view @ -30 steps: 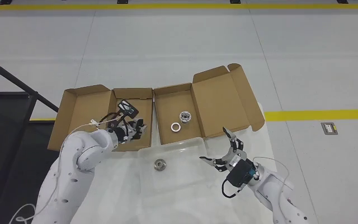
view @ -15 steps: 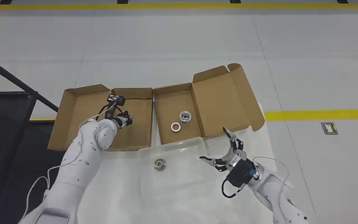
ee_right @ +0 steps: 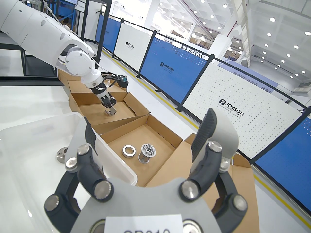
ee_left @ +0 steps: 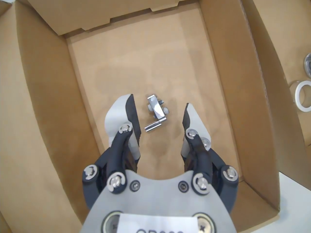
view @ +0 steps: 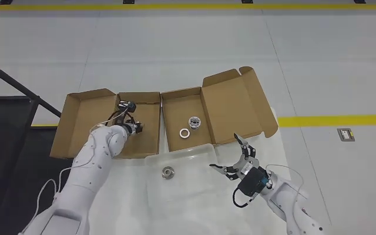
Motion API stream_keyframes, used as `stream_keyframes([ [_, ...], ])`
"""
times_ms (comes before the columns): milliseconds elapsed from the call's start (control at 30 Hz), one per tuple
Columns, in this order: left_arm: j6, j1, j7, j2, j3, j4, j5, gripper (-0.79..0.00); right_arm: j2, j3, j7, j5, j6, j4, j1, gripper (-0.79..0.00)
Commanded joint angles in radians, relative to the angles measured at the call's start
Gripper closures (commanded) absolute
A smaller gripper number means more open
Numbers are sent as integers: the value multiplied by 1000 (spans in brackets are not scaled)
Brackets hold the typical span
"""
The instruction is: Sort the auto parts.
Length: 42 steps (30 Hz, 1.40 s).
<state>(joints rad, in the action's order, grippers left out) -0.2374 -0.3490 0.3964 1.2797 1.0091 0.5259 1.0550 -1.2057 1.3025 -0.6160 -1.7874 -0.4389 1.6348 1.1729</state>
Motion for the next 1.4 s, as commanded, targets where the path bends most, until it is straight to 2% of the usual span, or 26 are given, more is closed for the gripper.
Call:
stream_keyframes([
  [0,-35,1,6,-5,16,11,-10,-496,0,0,0,0,0,0,0,-785],
  [67,-89,-3,16,-15,36,40,-17,-489,0,0,0,0,0,0,0,-785],
  [133,-163,-17,38,-29,60,89,-25,-431,0,0,0,0,0,0,0,-785],
  [167,-192,-28,50,-37,74,121,-24,-431,0,0,0,0,0,0,0,-785],
  [267,-283,-82,103,-65,119,254,-17,-502,0,0,0,0,0,0,0,-785],
  [400,-385,-192,204,-104,196,487,-26,-576,0,0,0,0,0,0,0,-785],
  [500,-464,-278,300,-129,252,661,-66,-570,0,0,0,0,0,0,0,-785],
  [567,-505,-331,369,-142,277,767,-91,-594,0,0,0,0,0,0,0,-785],
  [767,-612,-458,574,-172,288,1014,-148,-739,0,0,0,0,0,0,0,-785],
  [800,-603,-475,584,-177,277,1044,-142,-773,0,0,0,0,0,0,0,-785],
  [967,-557,-510,629,-210,211,1135,-84,-785,0,0,0,0,0,0,0,-785],
  [1267,-556,-517,616,-210,209,1134,-88,-785,1,4,19,20,22,16,16,-785],
  [1367,-605,-533,582,-216,186,1133,-57,-785,2,12,16,50,39,13,24,-785],
])
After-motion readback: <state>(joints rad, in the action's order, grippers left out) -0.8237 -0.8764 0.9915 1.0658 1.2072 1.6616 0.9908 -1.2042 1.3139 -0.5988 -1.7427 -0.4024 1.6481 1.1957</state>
